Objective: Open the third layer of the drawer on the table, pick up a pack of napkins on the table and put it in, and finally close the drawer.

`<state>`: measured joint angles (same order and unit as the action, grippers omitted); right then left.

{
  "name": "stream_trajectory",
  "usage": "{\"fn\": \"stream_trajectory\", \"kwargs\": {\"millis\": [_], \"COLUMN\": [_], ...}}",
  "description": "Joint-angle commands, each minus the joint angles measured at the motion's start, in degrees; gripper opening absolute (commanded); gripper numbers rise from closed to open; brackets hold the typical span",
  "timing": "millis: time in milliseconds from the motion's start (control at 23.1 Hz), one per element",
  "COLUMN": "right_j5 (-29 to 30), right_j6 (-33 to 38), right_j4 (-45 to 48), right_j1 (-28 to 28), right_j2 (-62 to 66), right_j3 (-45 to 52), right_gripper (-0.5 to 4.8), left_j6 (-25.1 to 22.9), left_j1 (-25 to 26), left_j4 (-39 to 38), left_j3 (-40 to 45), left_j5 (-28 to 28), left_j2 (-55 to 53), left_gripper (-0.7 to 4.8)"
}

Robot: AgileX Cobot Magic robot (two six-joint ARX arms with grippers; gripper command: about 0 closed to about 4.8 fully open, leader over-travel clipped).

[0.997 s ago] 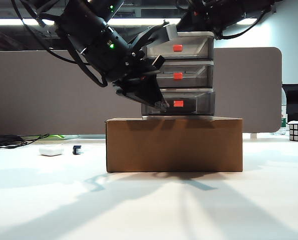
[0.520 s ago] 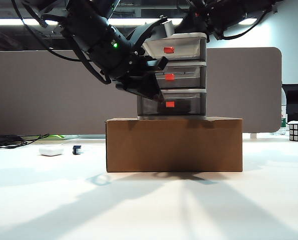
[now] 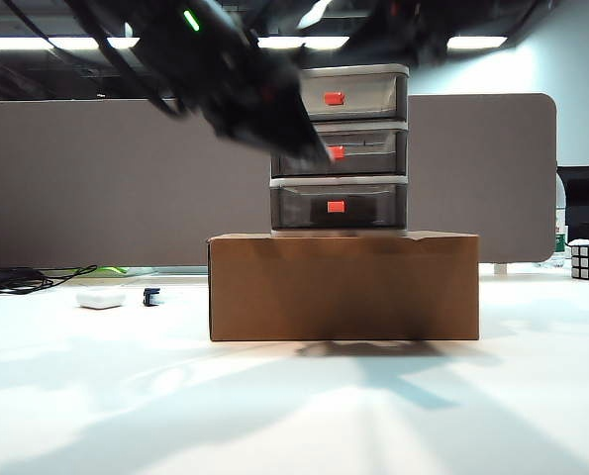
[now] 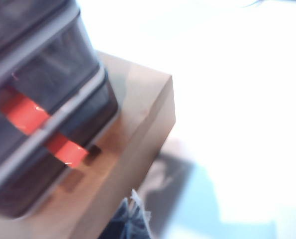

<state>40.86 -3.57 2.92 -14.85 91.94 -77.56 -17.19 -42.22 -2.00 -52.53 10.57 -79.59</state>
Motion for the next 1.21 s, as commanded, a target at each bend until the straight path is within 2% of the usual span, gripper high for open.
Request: {"fn": "stream_trajectory", "kwargs": {"millis": [43,130,260,347,390,607,694,780,911,997,1127,1214], "right_j5": [-3.56,-4.98,-7.32,-9.97,-12.66,-19.65,-21.29,-22.47,-27.65,-28.57,-34.69,-35.08], "right_j6": [-4.94,-5.49,-4.35,-2.64,-1.33,4.13,5.53,6.62,6.67,8.26,9.07,9.25], "right_j4": [-5.75,-7.30,-7.41,-7.39,-7.41,-7.13,-7.21,-6.86,-6.99,-6.58,-4.48,-4.33], "right_j1": [-0.02,0.04,0.04,0.04,0.04,0.00,0.00,-0.22,-1.01,-1.60,-4.90,-6.25], "right_j2": [-8.68,-15.76,-25.07,-31.93,-38.29,-52.33,-56.26,-59.74,-63.60,-66.05,-70.20,-71.52], "right_j3": [0.61,4.66,11.89,17.70,23.41,37.99,42.51,46.60,51.45,54.36,60.83,63.84], "right_gripper": [-0.05,-0.05,-0.05,-0.05,-0.05,-0.05,-0.05,-0.05,-0.05,-0.05,-0.05,-0.05], "left_j6": [0.04,0.04,0.98,3.98,6.99,10.78,12.17,15.80,19.82,20.83,24.59,25.22], "left_j1": [0.68,0.70,0.70,0.55,0.57,0.57,0.57,0.55,0.68,0.52,0.55,0.57], "left_j4": [-1.09,-4.24,-8.83,-10.40,-10.62,-10.64,-10.58,-10.58,-11.69,-12.28,-12.83,-15.04], "left_j3": [6.93,11.74,16.72,21.00,25.05,34.95,36.81,38.32,39.34,40.09,42.80,43.47], "left_j5": [-1.22,-5.53,-7.48,-8.20,-9.99,-14.10,-15.02,-17.97,-20.41,-20.63,-21.35,-20.11], "left_j2": [13.81,24.52,36.52,45.68,53.27,70.64,74.71,78.68,79.43,79.17,79.23,79.28], "left_gripper": [-0.03,-0.03,-0.03,-0.03,-0.03,-0.03,-0.03,-0.03,-0.03,-0.03,-0.03,-0.02]}}
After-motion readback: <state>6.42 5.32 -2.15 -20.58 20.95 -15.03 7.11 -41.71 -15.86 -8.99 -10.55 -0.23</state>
